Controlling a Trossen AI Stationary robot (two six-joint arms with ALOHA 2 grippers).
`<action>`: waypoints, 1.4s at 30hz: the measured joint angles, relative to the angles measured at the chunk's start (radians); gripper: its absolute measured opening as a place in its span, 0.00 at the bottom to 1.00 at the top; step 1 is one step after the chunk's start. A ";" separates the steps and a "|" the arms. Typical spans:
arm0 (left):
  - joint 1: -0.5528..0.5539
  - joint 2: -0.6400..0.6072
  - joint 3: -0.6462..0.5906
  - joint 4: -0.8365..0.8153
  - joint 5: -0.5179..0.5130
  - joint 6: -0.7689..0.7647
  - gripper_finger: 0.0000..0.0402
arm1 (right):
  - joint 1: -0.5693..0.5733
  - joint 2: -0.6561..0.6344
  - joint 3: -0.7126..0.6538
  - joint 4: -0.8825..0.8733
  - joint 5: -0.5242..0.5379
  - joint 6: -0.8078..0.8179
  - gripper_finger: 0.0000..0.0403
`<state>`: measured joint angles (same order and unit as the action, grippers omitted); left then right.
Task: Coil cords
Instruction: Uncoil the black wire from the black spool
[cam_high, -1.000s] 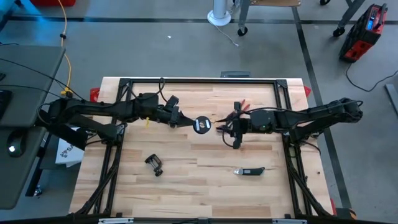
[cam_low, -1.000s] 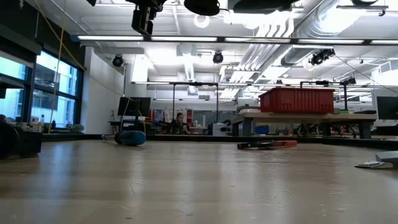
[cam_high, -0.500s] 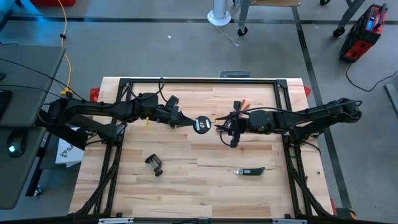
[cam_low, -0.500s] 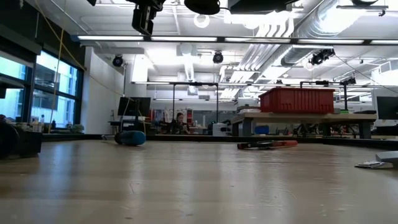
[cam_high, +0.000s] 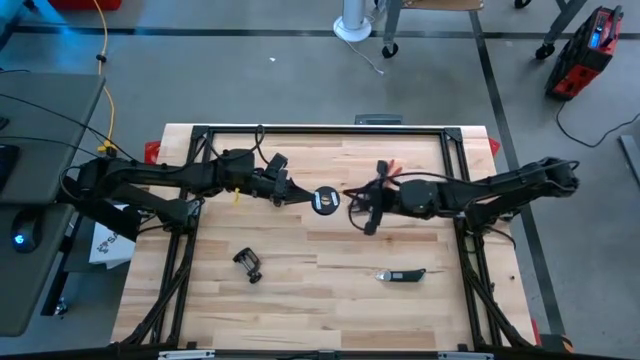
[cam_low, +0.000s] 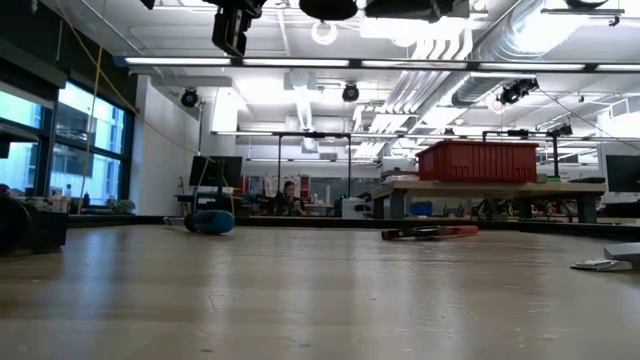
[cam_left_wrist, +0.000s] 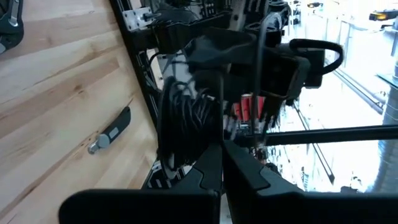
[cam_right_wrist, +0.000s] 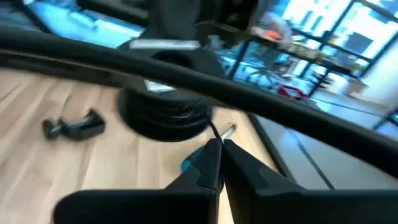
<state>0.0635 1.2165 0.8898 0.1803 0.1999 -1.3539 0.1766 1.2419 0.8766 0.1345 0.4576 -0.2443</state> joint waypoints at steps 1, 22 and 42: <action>0.000 0.000 0.000 0.004 0.001 -0.003 0.00 | 0.005 -0.011 0.003 -0.005 0.012 0.001 0.02; -0.003 0.176 0.245 0.244 0.127 -0.014 0.00 | -0.033 0.040 0.094 0.163 -0.098 0.168 0.00; 0.121 0.186 0.312 0.348 -0.003 0.121 0.00 | -0.029 0.080 0.093 0.351 -0.238 0.460 0.00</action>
<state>0.1847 1.4029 1.2015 0.5282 0.1970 -1.2325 0.1475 1.3223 0.9691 0.4857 0.2201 0.2155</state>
